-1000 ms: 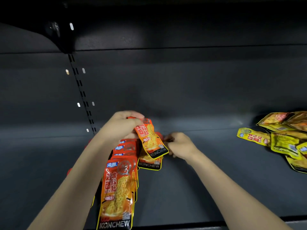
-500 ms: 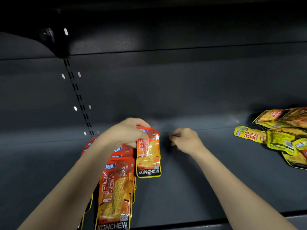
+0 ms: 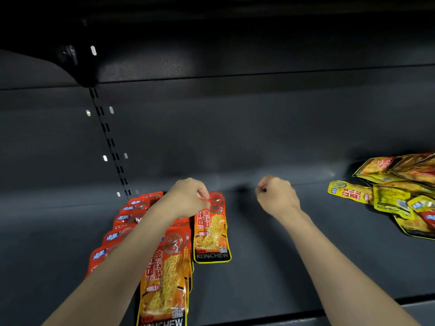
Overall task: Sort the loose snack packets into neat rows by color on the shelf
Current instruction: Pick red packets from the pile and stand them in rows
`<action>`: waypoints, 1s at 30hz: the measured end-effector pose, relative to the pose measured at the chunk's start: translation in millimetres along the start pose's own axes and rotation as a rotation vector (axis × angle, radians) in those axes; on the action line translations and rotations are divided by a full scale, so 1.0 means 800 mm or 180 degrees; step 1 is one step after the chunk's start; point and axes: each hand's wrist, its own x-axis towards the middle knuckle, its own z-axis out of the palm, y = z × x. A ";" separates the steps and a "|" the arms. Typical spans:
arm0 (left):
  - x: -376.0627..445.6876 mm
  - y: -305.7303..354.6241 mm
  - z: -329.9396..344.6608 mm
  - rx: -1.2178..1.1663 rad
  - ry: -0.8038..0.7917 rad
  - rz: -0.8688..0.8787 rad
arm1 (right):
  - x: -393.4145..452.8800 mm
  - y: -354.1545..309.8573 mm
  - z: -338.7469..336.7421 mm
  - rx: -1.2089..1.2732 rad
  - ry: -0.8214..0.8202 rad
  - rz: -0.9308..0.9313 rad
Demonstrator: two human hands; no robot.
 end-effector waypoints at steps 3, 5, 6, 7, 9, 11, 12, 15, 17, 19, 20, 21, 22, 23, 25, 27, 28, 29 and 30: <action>0.002 -0.001 0.002 0.0209 0.0019 -0.0014 | -0.002 -0.002 0.001 0.0047 -0.0082 -0.0007; 0.002 -0.001 0.000 0.0371 0.0108 -0.0052 | -0.002 -0.005 -0.001 0.0069 -0.0107 -0.0007; 0.003 0.002 -0.002 0.0394 0.0152 -0.0046 | -0.002 -0.007 -0.003 0.0091 -0.0111 -0.0001; 0.003 0.005 -0.005 0.0383 0.0197 -0.0025 | -0.001 -0.009 -0.005 0.0120 -0.0099 -0.0004; 0.003 0.016 -0.011 0.0350 0.0309 0.0010 | 0.001 -0.015 -0.013 0.0187 -0.0047 -0.0056; 0.004 0.032 -0.015 0.0309 0.0452 0.0046 | 0.004 -0.017 -0.024 0.0250 -0.0009 -0.0192; 0.005 0.041 -0.016 0.0279 0.0524 0.0077 | 0.006 -0.016 -0.032 0.0275 -0.0004 -0.0270; 0.010 0.074 -0.012 0.0279 0.0674 0.0165 | 0.015 0.002 -0.060 0.0308 0.0006 -0.0415; 0.015 0.104 -0.001 0.0273 0.0721 0.0192 | 0.022 0.026 -0.084 0.0279 0.0071 -0.0489; 0.020 0.139 0.017 0.0222 0.0756 0.0214 | 0.030 0.057 -0.109 0.0195 0.0195 -0.0613; 0.023 0.157 0.028 0.0178 0.0778 0.0226 | 0.034 0.075 -0.122 0.0169 0.0252 -0.0675; 0.026 0.177 0.041 0.0111 0.0797 0.0231 | 0.038 0.094 -0.136 0.0137 0.0289 -0.0737; 0.028 0.198 0.056 0.0020 0.0817 0.0232 | 0.041 0.113 -0.152 0.0104 0.0315 -0.0809; 0.030 0.220 0.072 -0.0075 0.0836 0.0238 | 0.046 0.133 -0.167 0.0075 0.0344 -0.0893; 0.031 0.265 0.104 -0.0190 0.0803 0.0261 | 0.055 0.171 -0.200 0.0019 0.0400 -0.1013; 0.034 0.307 0.131 -0.0189 0.0748 0.0290 | 0.063 0.207 -0.232 -0.0009 0.0449 -0.1046; 0.036 0.327 0.142 -0.0197 0.0757 0.0290 | 0.068 0.224 -0.246 -0.0010 0.0455 -0.1058; 0.037 0.345 0.151 -0.0211 0.0796 0.0288 | 0.073 0.241 -0.258 -0.0007 0.0446 -0.1069; 0.039 0.362 0.159 -0.0210 0.0851 0.0291 | 0.078 0.258 -0.269 0.0008 0.0433 -0.1076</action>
